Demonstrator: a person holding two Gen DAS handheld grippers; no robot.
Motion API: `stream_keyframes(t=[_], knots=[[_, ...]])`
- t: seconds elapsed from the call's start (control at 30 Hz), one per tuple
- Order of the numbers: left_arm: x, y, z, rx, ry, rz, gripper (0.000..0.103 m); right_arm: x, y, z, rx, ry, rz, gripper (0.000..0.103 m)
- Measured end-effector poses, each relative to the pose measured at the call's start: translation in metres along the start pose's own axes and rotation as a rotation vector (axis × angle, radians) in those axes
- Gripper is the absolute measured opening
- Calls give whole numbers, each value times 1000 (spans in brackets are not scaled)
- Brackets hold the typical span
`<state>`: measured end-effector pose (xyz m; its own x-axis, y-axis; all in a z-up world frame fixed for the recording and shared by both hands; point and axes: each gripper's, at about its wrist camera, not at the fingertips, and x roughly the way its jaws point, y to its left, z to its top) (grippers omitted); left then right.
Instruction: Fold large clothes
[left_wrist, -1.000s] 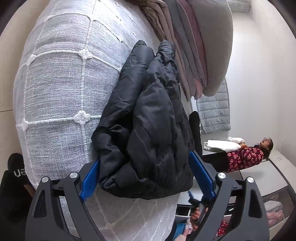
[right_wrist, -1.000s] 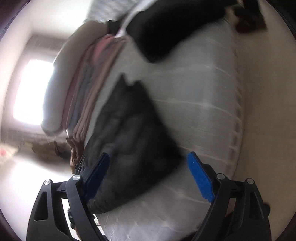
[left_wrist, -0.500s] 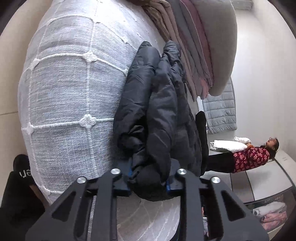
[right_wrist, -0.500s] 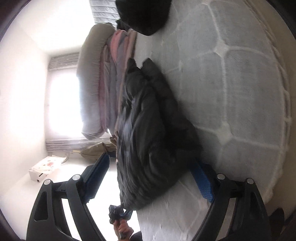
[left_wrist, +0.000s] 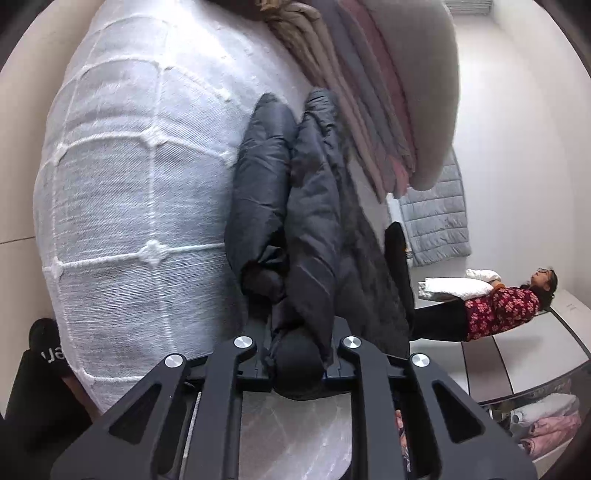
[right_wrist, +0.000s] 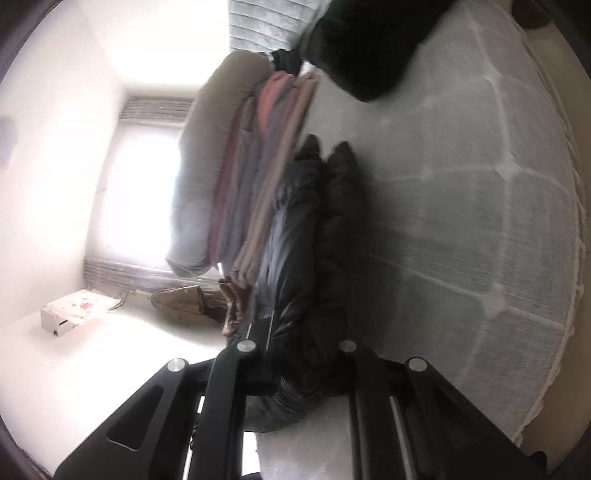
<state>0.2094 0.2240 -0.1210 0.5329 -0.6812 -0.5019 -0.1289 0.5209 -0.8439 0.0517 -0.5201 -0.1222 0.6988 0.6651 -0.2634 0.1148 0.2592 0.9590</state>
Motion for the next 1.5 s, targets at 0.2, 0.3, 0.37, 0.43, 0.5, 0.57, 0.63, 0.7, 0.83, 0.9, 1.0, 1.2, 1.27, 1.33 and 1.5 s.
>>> stream_keyframes(t=[0.2, 0.3, 0.37, 0.43, 0.5, 0.57, 0.63, 0.7, 0.83, 0.9, 1.0, 1.2, 1.27, 1.33, 1.5], knots=[[-17, -19, -3, 42, -4, -42, 12, -20, 35, -6, -44, 15, 38, 13], [-28, -21, -13, 54, 6, -48, 12, -35, 39, -13, -43, 16, 43, 13], [-36, -20, -21, 58, 10, -49, 12, -41, 41, -17, -42, 21, 41, 13], [-46, -18, -30, 56, 12, -53, 12, -51, 38, -26, -36, 26, 38, 13], [-59, -11, -42, 51, 12, -52, 12, -58, 34, -34, -30, 33, 32, 13], [-68, -6, -56, 40, 12, -50, 12, -69, 23, -51, -13, 43, 25, 13], [-77, 2, -67, 25, 14, -48, 12, -78, 11, -63, 4, 54, 7, 13], [-83, 15, -78, 5, 24, -44, 12, -89, -10, -75, 43, 57, -27, 14], [-78, 36, -86, -33, 40, -32, 12, -115, -61, -82, 198, 10, -130, 35], [-76, 39, -86, -45, 37, -38, 12, -145, -69, -78, 236, -130, -201, 36], [-77, 31, -85, -5, 30, -20, 12, -160, -22, -71, 84, -251, -185, 38], [-79, 12, -86, 49, -5, -16, 12, -9, 117, -91, -261, 70, -32, 52], [-80, 6, -87, 63, -15, -19, 12, 50, 140, -108, -307, 180, 1, 52], [-82, -2, -87, 85, -23, -17, 12, 101, 156, -126, -338, 252, -3, 52], [-83, -18, -86, 134, -35, -32, 12, 171, 132, -153, -276, 371, -111, 52]])
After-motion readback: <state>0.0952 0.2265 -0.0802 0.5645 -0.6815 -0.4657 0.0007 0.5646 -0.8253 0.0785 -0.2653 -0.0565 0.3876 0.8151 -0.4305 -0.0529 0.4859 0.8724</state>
